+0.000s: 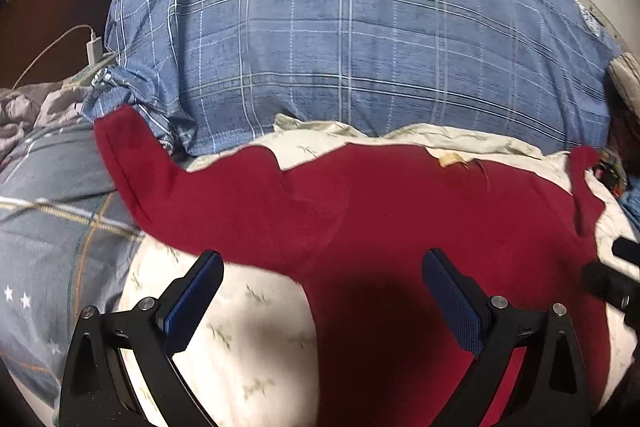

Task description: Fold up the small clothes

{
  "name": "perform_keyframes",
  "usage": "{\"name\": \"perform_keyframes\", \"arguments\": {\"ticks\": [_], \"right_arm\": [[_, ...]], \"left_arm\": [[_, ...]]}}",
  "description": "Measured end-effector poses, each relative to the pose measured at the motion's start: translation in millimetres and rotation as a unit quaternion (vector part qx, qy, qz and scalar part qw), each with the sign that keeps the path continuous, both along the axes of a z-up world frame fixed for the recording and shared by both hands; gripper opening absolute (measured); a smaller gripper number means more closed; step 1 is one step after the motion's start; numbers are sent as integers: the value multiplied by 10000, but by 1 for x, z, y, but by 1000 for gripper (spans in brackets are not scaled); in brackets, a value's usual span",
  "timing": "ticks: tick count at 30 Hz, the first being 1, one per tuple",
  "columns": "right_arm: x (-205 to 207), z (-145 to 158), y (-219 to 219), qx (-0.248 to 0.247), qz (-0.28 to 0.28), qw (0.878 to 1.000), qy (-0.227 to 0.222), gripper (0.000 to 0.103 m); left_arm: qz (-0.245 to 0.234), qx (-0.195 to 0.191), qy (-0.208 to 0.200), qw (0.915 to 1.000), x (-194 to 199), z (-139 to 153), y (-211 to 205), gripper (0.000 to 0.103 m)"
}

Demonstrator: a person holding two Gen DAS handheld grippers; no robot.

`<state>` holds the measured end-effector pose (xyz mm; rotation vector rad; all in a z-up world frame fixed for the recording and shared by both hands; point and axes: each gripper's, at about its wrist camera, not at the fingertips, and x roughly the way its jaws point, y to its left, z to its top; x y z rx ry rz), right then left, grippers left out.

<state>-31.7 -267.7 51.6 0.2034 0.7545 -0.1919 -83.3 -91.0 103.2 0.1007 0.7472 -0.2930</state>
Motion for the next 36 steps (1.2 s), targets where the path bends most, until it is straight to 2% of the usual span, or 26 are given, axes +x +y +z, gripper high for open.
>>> {"name": "perform_keyframes", "arguments": {"ticks": [6,9,14,18,22,30,36], "right_arm": [[26,-11,8,-2,-10,10000,58,103],[40,-16,12,-140,-61,9999,67,103],[61,-32,15,-155,-214,9996,91,103],[76,-46,17,-117,-240,9992,298,103],[79,-48,21,-320,-256,9987,310,103],[84,-54,24,-317,-261,9987,298,103],[86,-64,18,-476,-519,9973,227,103]], "left_arm": [[254,21,-426,9988,21,-10,0,100],[268,37,-292,9992,29,-29,7,100],[352,387,-141,9985,48,-52,15,100],[403,392,-95,9984,62,-54,19,100],[441,360,-61,9984,68,-59,23,100],[555,320,-104,9979,66,-61,32,100],[586,304,-77,9978,65,-63,32,100]]}}
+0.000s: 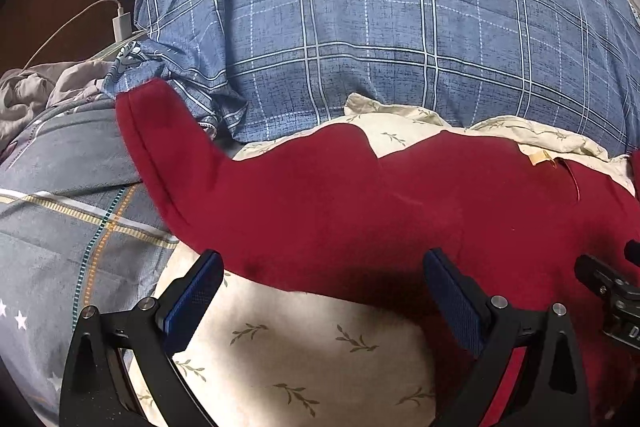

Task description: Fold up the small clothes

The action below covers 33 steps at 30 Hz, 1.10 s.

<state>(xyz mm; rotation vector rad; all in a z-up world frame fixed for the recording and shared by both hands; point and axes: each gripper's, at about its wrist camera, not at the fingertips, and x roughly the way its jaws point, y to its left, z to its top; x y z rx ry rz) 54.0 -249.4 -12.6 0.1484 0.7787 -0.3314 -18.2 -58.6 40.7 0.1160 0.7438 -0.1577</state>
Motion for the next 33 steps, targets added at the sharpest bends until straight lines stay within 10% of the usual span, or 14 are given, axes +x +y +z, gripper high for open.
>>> {"name": "perform_keyframes", "arguments": {"ticks": [24,33], "right_arm": [[11,-19,-5,-385,-32,9992,128,103],[12,-27,-12,-85,25,9998,169,103]], "left_arm": [[-31,40,53,10000,2,-3,-3,100],[623,-150,68,9979,24,18,28,100]]}}
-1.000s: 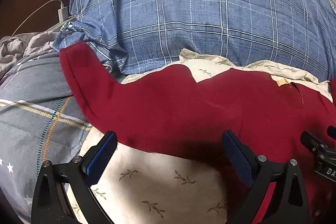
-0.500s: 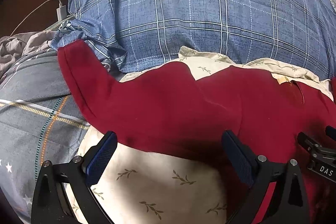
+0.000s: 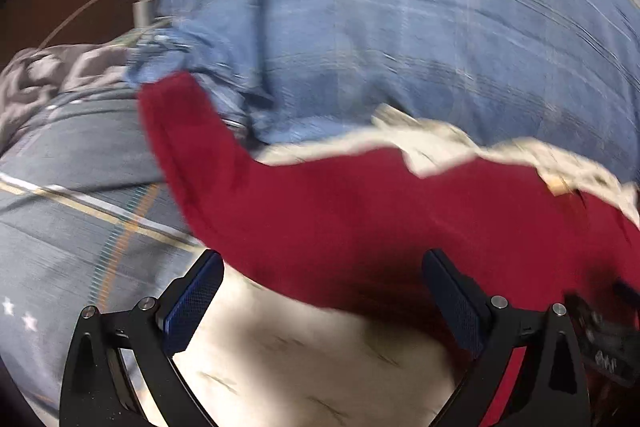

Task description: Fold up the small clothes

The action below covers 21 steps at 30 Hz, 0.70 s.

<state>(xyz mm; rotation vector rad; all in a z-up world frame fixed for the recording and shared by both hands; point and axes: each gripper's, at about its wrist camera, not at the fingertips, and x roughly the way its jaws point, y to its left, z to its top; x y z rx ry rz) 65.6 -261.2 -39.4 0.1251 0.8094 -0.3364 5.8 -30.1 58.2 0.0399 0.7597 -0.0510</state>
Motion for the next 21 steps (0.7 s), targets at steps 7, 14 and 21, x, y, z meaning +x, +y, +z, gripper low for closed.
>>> {"name": "perform_keyframes", "arguments": {"ticks": [7,14,21], "right_arm": [[-2,-1,-3,180,55,9998,-67,103],[0,-2,-6,292,122,9995,-45,103],[0,-3,-6,279,132,9995,-50,103]], "left_arm": [[1312,750,-251,9882,65,20,48,97],[2043,1466,43,9679,146,5,71,82],[1402,1762,162,9742,183,-19,57,10]]}}
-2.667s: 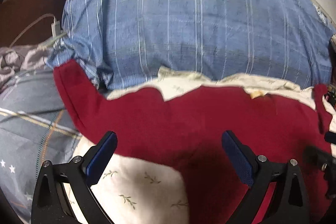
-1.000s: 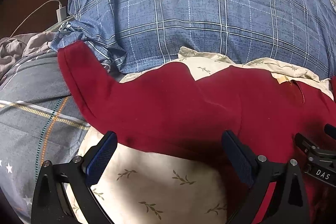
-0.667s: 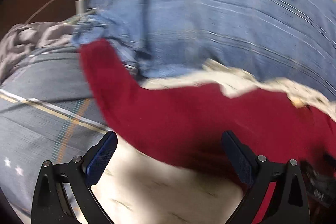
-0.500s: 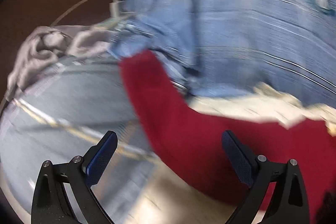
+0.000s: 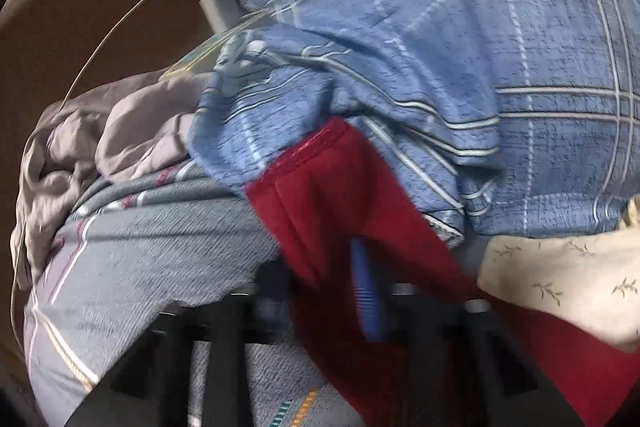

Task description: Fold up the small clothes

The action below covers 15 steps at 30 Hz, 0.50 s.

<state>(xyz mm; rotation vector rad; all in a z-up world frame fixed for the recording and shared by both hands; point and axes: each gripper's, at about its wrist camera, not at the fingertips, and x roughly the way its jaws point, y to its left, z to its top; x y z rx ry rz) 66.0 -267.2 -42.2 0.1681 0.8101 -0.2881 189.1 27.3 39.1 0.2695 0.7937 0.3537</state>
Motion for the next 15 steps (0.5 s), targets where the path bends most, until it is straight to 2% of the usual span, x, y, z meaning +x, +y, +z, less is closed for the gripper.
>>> {"name": "perform_keyframes", "arguments": {"ticks": [3,7,9,12,15], "right_arm": [[0,-1,0,-15,3,10000,-10,103],[-1,0,-1,8,38,10000,-37,103],[-5,3,-6,189,53,9997,-172,102],[-19,11,-19,382,-135,9986,-351,102],[-37,25,-39,512,-219,9973,-484,103]], "left_arm": [[-283,-828,-72,9961,-13,14,6,8],[-965,-1919,-144,9766,-49,47,-3,7],[-1353,-2110,-245,9678,-68,70,-14,7],[-2103,-2471,-323,9453,-106,103,-50,7],[-2776,-2729,-305,9206,-143,117,-93,8]]}}
